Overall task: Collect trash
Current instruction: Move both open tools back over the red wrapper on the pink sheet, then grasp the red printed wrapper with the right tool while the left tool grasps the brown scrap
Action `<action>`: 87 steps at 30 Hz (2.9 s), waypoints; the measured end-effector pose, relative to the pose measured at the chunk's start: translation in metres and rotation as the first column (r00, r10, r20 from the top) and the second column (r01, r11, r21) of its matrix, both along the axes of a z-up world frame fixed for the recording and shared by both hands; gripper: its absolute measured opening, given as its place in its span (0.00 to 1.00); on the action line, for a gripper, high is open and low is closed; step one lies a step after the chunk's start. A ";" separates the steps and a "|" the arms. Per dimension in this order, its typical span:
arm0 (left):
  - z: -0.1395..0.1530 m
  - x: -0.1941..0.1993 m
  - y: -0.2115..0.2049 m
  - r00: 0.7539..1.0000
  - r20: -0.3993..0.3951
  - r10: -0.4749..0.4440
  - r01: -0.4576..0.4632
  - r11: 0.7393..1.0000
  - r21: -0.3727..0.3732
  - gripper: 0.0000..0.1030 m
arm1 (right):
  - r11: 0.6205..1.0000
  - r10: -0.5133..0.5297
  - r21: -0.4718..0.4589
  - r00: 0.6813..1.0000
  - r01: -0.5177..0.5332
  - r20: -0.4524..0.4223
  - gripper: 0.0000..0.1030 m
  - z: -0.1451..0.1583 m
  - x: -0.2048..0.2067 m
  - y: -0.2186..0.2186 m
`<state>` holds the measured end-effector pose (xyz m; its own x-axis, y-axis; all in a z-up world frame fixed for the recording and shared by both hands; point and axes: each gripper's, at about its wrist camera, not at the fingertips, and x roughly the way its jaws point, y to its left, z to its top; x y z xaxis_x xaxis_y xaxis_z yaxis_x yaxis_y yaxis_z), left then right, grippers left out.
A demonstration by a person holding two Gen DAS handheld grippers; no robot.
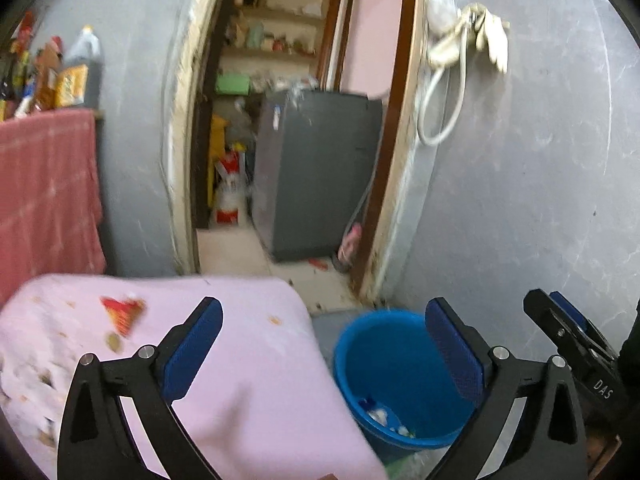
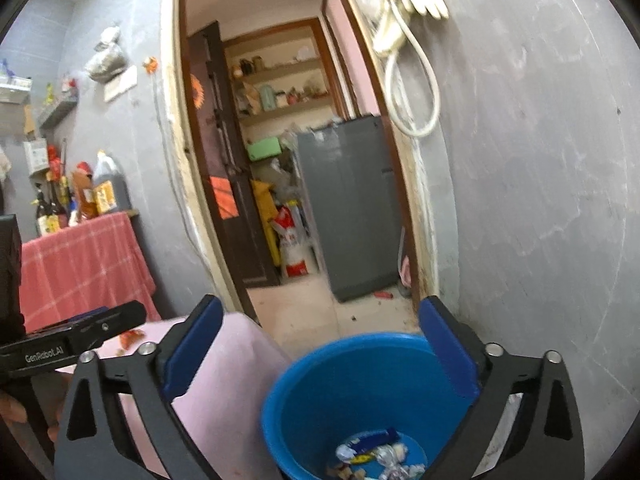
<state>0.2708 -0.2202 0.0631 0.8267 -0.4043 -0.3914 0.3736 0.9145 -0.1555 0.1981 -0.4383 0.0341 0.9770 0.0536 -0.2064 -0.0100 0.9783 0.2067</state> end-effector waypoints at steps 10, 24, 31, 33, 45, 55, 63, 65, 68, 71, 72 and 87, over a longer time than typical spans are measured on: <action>0.031 -0.027 0.084 0.989 0.091 0.120 -0.117 0.992 -0.039 0.98 | 0.996 0.079 -0.052 0.990 -0.074 0.113 1.00 0.044 -0.012 0.061; 0.027 -0.042 0.203 0.949 0.105 0.299 -0.295 0.954 -0.045 0.98 | 0.972 0.233 -0.058 0.963 -0.227 0.133 1.00 0.059 0.013 0.146; -0.005 -0.023 0.241 0.938 0.002 0.348 -0.348 0.937 -0.044 0.98 | 0.943 0.326 -0.078 0.945 -0.324 0.017 1.00 0.041 0.051 0.175; -0.014 -0.014 0.249 0.931 -0.033 0.364 -0.365 0.930 -0.029 0.98 | 0.931 0.356 -0.068 0.934 -0.358 -0.036 1.00 0.032 0.068 0.181; -0.053 0.025 0.272 0.850 -0.183 0.493 -0.483 0.870 0.102 0.98 | 0.884 0.434 -0.004 0.822 -0.468 -0.370 0.98 -0.025 0.158 0.228; -0.067 0.031 0.283 0.816 -0.257 0.519 -0.504 0.855 0.126 0.98 | 0.834 0.500 0.111 0.656 -0.541 -0.565 0.72 -0.068 0.210 0.270; -0.068 0.040 0.275 0.834 -0.274 0.479 -0.462 0.878 0.129 0.98 | 0.826 0.517 0.159 0.614 -0.542 -0.596 0.43 -0.077 0.226 0.277; -0.067 0.041 0.270 0.842 -0.275 0.464 -0.446 0.886 0.130 0.98 | 0.825 0.527 0.183 0.613 -0.534 -0.589 0.33 -0.077 0.227 0.271; -0.066 0.044 0.261 0.857 -0.281 0.433 -0.410 0.901 0.138 0.98 | 0.825 0.533 0.197 0.612 -0.530 -0.584 0.27 -0.077 0.226 0.263; -0.068 0.050 0.252 0.867 -0.304 0.395 -0.369 0.918 0.143 0.98 | 0.827 0.531 0.191 0.621 -0.529 -0.576 0.23 -0.074 0.223 0.253; -0.068 0.052 0.249 0.870 -0.310 0.383 -0.357 0.924 0.140 0.98 | 0.827 0.530 0.187 0.624 -0.530 -0.575 0.23 -0.073 0.222 0.250; -0.078 0.080 0.170 0.932 -0.313 0.181 -0.095 0.958 0.271 0.82 | 0.841 0.528 0.205 0.676 -0.501 -0.514 0.22 -0.060 0.183 0.183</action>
